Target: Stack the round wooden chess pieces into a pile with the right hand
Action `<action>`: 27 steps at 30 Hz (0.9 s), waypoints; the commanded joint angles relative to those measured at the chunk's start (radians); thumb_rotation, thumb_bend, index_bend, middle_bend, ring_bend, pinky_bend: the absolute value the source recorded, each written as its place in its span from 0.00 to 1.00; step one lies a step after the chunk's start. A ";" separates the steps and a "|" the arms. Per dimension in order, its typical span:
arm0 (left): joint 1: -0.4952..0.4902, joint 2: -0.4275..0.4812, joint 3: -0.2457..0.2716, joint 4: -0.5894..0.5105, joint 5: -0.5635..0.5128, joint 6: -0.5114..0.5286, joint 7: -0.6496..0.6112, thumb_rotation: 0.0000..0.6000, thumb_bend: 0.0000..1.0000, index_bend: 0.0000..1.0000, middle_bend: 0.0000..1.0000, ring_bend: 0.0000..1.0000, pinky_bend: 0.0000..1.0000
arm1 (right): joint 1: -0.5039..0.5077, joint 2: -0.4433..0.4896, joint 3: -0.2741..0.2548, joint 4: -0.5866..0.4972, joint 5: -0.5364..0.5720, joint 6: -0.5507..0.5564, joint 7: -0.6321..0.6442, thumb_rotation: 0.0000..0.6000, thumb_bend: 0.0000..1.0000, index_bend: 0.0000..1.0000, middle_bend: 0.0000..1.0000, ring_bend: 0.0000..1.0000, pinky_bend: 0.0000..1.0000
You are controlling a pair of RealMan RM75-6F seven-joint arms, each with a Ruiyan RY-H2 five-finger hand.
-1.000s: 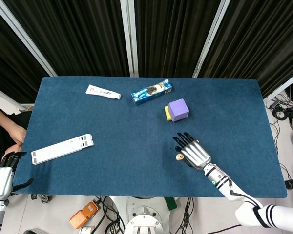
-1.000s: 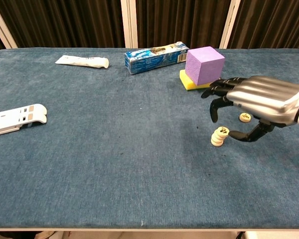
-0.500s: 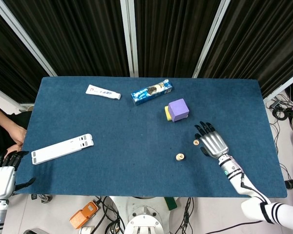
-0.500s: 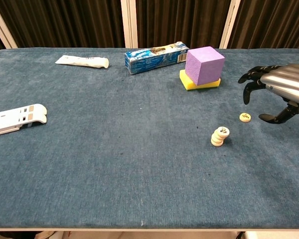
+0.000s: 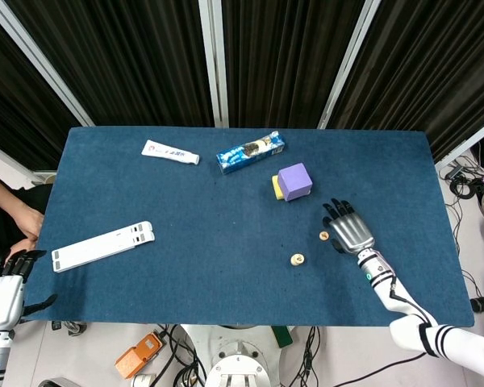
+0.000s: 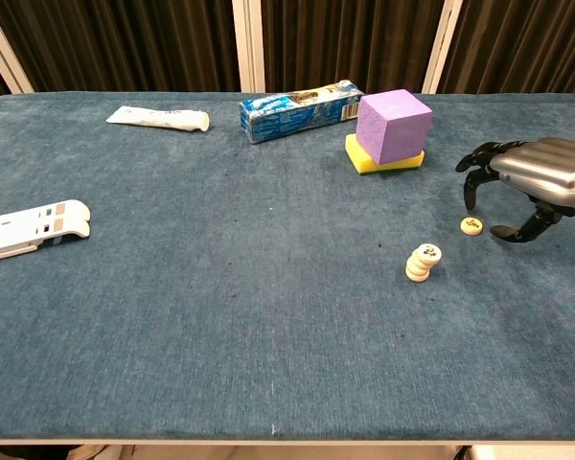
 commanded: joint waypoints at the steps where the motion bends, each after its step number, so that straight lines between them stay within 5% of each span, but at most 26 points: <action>1: 0.001 0.000 0.000 0.001 -0.001 0.000 -0.001 1.00 0.01 0.19 0.18 0.12 0.00 | 0.003 -0.006 -0.002 0.005 -0.007 0.000 0.001 1.00 0.48 0.47 0.18 0.09 0.14; 19: 0.004 -0.005 0.001 0.018 -0.004 -0.001 -0.015 1.00 0.01 0.19 0.18 0.12 0.00 | 0.009 -0.018 -0.001 0.010 -0.020 0.004 0.012 1.00 0.53 0.54 0.18 0.09 0.14; 27: 0.003 -0.003 0.000 0.014 0.000 0.003 -0.014 1.00 0.01 0.19 0.18 0.12 0.00 | -0.004 0.094 -0.016 -0.185 -0.126 0.102 0.015 1.00 0.53 0.55 0.19 0.09 0.14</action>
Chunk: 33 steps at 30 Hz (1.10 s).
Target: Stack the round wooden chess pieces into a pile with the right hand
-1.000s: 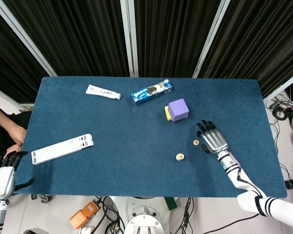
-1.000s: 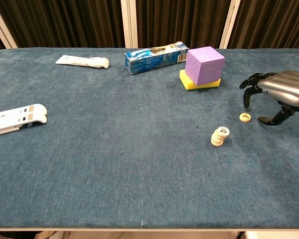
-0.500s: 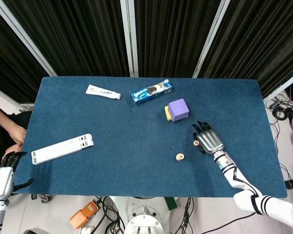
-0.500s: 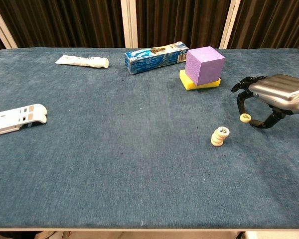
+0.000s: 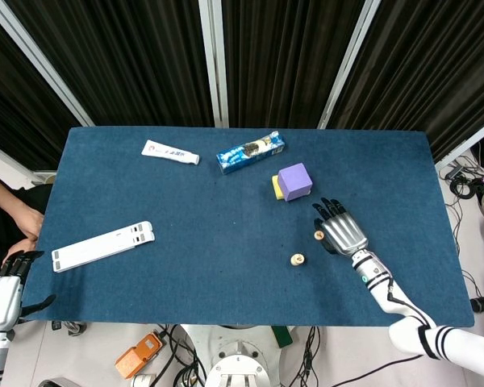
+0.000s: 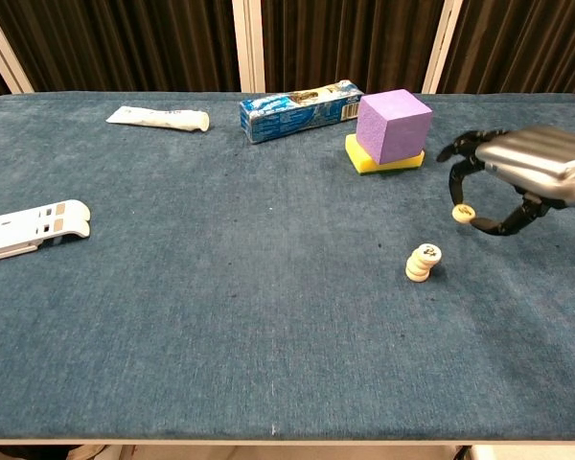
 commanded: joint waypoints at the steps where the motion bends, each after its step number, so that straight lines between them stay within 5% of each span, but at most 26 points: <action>1: -0.001 0.000 0.000 -0.003 0.001 0.001 0.002 1.00 0.01 0.19 0.18 0.12 0.00 | -0.006 0.067 -0.018 -0.115 -0.065 0.044 -0.016 1.00 0.53 0.55 0.19 0.09 0.14; 9: 0.003 0.000 0.002 -0.002 0.000 0.001 0.000 1.00 0.01 0.19 0.18 0.12 0.00 | 0.001 0.090 -0.065 -0.225 -0.130 0.028 -0.071 1.00 0.53 0.54 0.19 0.09 0.14; 33: 0.004 -0.011 0.002 0.018 -0.004 -0.005 -0.013 1.00 0.01 0.19 0.18 0.12 0.00 | 0.004 0.058 -0.059 -0.214 -0.108 0.003 -0.130 1.00 0.53 0.45 0.19 0.09 0.14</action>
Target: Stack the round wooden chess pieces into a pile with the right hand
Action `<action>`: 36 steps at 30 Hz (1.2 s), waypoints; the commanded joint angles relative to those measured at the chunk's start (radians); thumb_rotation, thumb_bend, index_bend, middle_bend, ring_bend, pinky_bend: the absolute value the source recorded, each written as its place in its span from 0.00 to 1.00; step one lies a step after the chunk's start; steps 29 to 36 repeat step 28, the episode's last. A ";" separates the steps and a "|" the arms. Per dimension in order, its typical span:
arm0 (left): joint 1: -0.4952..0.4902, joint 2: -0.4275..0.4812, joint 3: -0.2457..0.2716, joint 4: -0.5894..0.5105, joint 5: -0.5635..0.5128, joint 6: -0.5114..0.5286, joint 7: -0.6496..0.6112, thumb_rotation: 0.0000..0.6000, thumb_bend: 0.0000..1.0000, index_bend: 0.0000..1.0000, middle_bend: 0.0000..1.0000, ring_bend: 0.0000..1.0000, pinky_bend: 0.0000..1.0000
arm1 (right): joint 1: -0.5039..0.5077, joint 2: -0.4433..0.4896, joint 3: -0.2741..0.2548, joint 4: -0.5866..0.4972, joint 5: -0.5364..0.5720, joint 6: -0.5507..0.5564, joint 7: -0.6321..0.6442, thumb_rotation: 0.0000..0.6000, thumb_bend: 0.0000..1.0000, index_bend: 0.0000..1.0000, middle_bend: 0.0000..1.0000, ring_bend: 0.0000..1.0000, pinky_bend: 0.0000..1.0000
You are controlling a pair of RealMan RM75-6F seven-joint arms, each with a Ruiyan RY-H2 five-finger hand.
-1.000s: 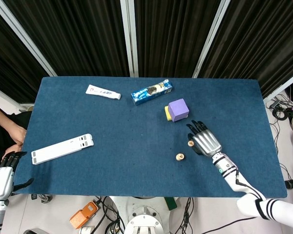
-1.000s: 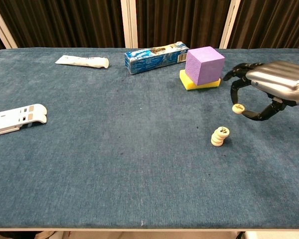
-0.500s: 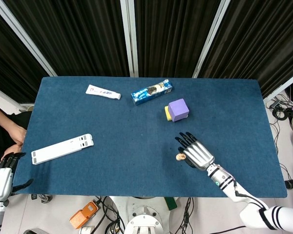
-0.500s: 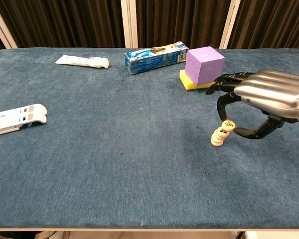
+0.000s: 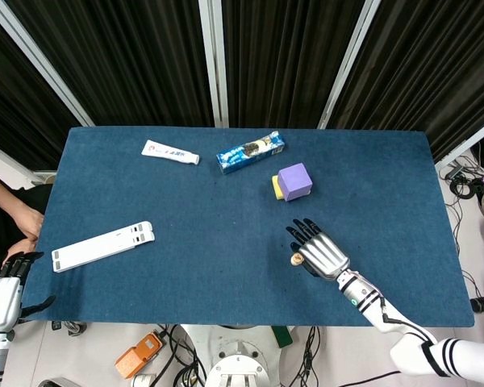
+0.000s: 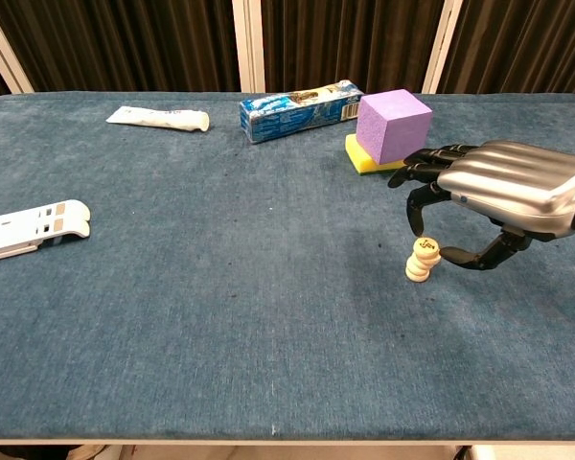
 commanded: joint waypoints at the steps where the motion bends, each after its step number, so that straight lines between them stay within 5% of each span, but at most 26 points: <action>1: 0.000 -0.001 0.000 0.001 0.000 -0.001 0.000 1.00 0.01 0.19 0.18 0.12 0.00 | 0.000 0.000 -0.001 0.000 -0.002 0.001 0.001 1.00 0.53 0.45 0.19 0.09 0.14; 12: -0.006 0.000 -0.004 -0.001 0.003 -0.002 -0.002 1.00 0.01 0.17 0.18 0.12 0.00 | -0.064 0.064 0.015 -0.030 -0.019 0.137 0.051 1.00 0.53 0.43 0.19 0.09 0.14; 22: -0.021 -0.001 -0.009 -0.015 0.024 0.007 0.007 1.00 0.01 0.18 0.18 0.12 0.00 | -0.277 0.198 -0.008 -0.059 -0.048 0.464 0.124 1.00 0.45 0.08 0.15 0.04 0.12; 28: -0.029 -0.002 -0.010 -0.025 0.031 0.005 0.020 1.00 0.01 0.17 0.18 0.12 0.00 | -0.424 0.251 -0.056 -0.041 -0.072 0.630 0.222 1.00 0.45 0.00 0.08 0.00 0.04; 36: -0.029 -0.002 -0.010 -0.025 0.031 0.005 0.020 1.00 0.01 0.17 0.18 0.12 0.00 | -0.424 0.251 -0.056 -0.041 -0.072 0.630 0.222 1.00 0.45 0.00 0.08 0.00 0.04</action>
